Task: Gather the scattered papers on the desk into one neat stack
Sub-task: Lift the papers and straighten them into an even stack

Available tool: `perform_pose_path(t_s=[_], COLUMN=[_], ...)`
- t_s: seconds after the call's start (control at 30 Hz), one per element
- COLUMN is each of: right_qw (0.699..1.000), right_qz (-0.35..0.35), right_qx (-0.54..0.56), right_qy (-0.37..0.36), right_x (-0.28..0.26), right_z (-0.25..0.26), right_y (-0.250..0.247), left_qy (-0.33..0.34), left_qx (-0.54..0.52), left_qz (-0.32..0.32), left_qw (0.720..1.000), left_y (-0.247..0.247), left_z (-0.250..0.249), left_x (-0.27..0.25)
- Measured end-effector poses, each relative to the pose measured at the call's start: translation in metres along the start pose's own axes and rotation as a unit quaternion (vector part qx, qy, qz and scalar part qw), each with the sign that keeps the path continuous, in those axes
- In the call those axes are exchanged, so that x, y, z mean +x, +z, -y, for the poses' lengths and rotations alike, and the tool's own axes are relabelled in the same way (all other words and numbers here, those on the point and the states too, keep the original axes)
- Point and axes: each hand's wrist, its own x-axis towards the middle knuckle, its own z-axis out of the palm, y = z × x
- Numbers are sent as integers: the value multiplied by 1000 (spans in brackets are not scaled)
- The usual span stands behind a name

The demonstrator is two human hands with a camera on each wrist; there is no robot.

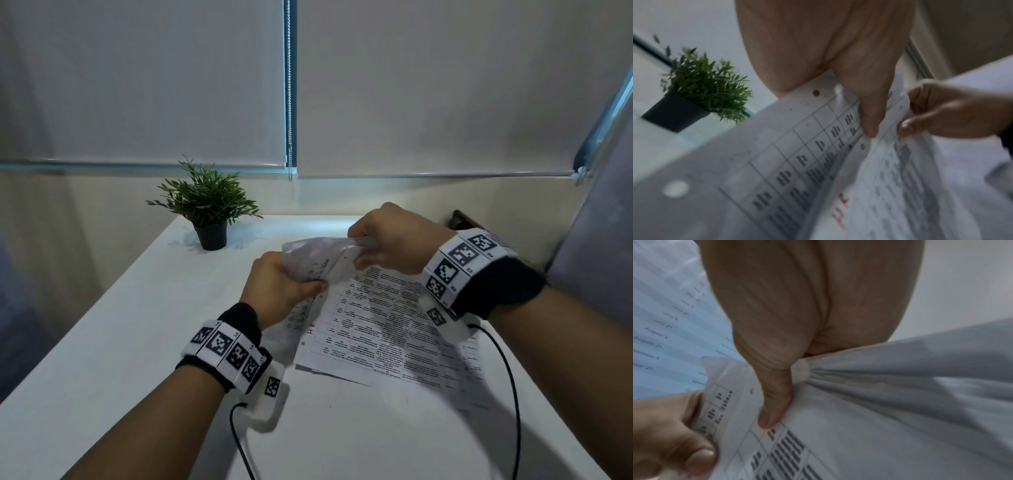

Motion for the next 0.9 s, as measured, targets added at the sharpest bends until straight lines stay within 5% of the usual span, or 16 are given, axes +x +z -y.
perform_pose_path(t_s=[0.1, 0.23, 0.37, 0.47, 0.7, 0.9], right_qw=[995, 945, 867, 789, 753, 742], right_qz=[-95, -269, -136, -92, -130, -197], right_qx=[-11, 58, 352, 520, 636, 638], right_qy=[8, 176, 325, 315, 105, 55], right_x=[-6, -48, -91, -88, -57, -56], right_z=[-3, -49, -103, -121, -105, -79], right_y=[6, 25, 69, 97, 118, 110], left_qy=[-18, -33, -55, -37, -19, -42], left_qx=[-76, -103, -139, -144, -145, -178], left_qz=[18, -4, -29, -10, 32, 30], left_qw=[997, 994, 988, 989, 989, 983], left_y=[-6, -28, -57, -69, -86, -77], left_z=[1, 12, 24, 25, 25, 28], left_x=[-7, -21, -30, -32, -37, -40])
